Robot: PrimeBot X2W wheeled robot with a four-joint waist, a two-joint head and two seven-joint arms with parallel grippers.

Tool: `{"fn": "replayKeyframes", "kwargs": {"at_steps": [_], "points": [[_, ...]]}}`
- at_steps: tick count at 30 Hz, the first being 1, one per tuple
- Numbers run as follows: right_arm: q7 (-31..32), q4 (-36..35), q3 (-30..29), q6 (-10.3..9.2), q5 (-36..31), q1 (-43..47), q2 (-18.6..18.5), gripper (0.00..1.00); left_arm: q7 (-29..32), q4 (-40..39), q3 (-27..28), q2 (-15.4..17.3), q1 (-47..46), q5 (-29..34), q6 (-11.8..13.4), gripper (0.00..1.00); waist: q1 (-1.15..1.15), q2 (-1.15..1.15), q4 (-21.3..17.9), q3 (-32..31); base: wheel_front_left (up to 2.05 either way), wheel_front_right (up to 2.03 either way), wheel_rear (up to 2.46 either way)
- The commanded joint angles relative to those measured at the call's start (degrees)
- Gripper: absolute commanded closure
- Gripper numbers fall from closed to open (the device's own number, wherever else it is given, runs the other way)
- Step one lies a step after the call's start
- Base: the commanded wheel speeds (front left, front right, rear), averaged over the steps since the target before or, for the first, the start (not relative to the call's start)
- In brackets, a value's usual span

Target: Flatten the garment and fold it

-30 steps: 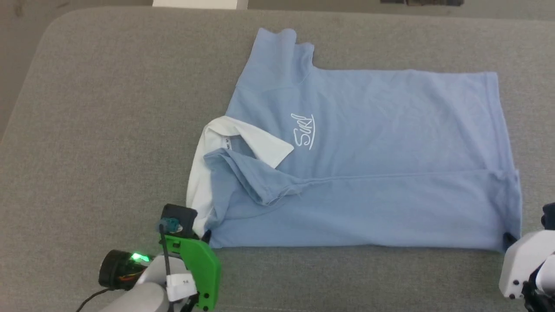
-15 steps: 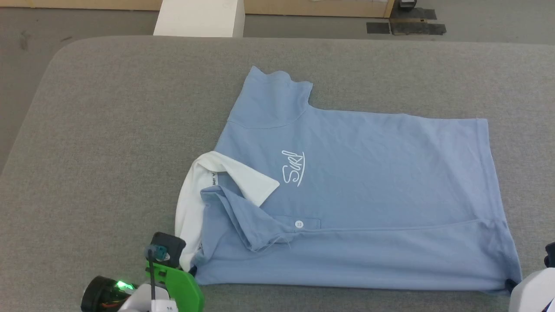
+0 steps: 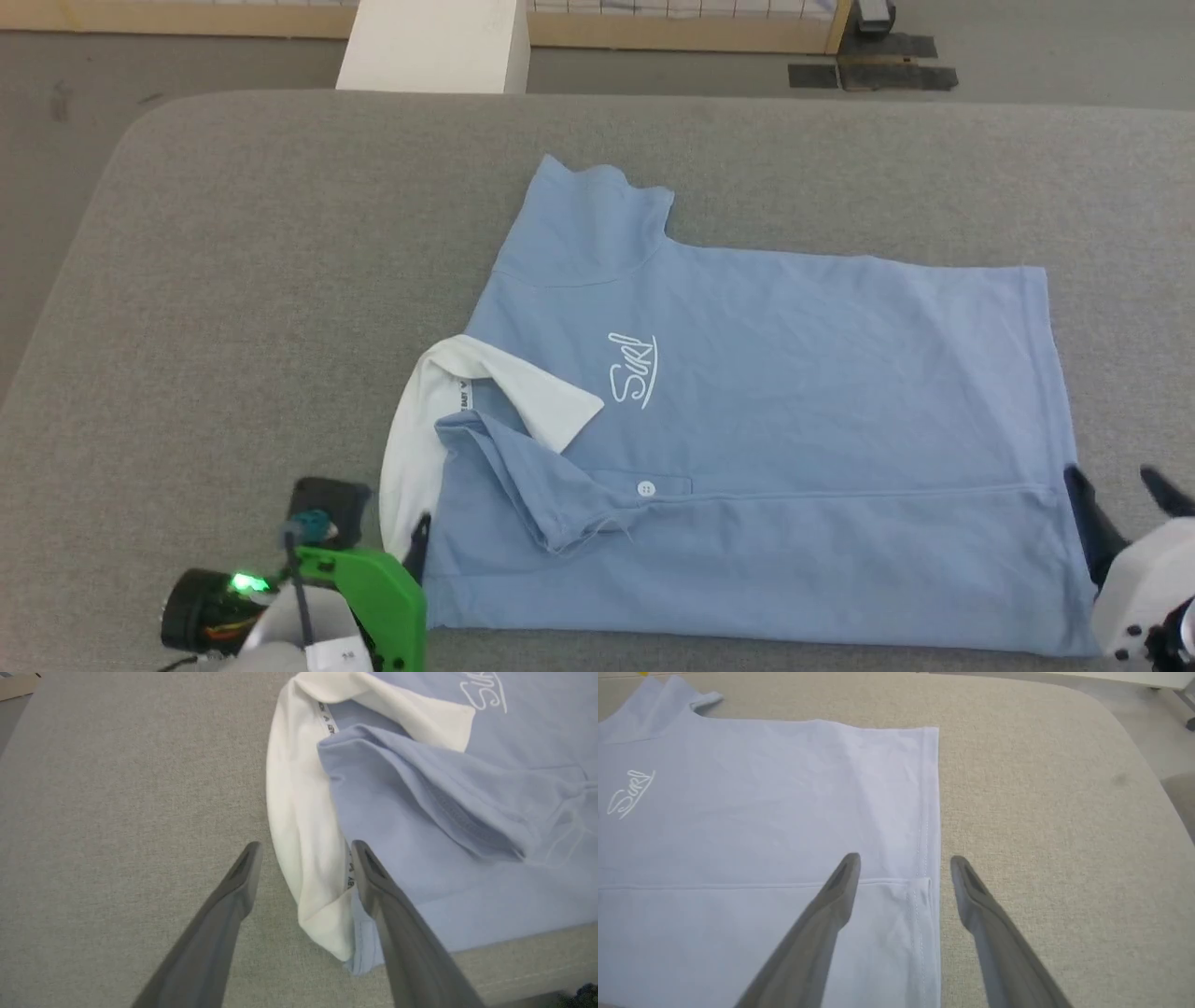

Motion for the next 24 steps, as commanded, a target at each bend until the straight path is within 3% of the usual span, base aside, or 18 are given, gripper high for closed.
{"fn": "replayKeyframes", "kwargs": {"at_steps": [1, 5, 10, 16, 24], "points": [[-3.1, -1.3, 1.3, -0.1, 0.9, -1.0, -1.4, 0.0, -2.4, -0.6, 1.3, -0.2, -0.2, 0.9, 0.6, 0.0, 0.0, 0.0, 0.0, -1.0, 0.0, 0.0, 0.0], [-12.4, -3.4, 3.9, -0.1, 0.9, -1.1, -4.1, 0.0, -11.0, -2.7, 4.5, -1.1, -1.4, 2.5, 0.0, 0.0, 0.0, 0.0, -0.2, -1.5, 0.0, 0.0, 0.0], [-21.1, -4.1, 5.3, -0.1, 1.3, -0.9, -2.7, 0.0, -14.6, -2.9, 5.8, -1.6, -3.9, 3.2, -1.9, 0.0, 0.0, 0.0, -1.5, -0.6, 0.0, 0.0, 0.0], [-27.0, -6.0, 6.2, -0.1, 1.2, -1.6, -0.4, 0.0, -10.9, -0.2, 5.3, -2.0, -11.8, 3.5, -6.4, 0.0, 0.0, 0.0, -4.7, 4.0, 0.0, 0.0, 0.0], [-29.7, -8.6, 7.4, -0.1, 0.6, -3.4, 2.0, 0.0, 2.8, 8.5, 4.1, -1.5, -29.6, 2.1, -16.5, 0.0, 0.0, 0.0, -10.4, 13.5, 0.0, 0.0, 0.0]]}}
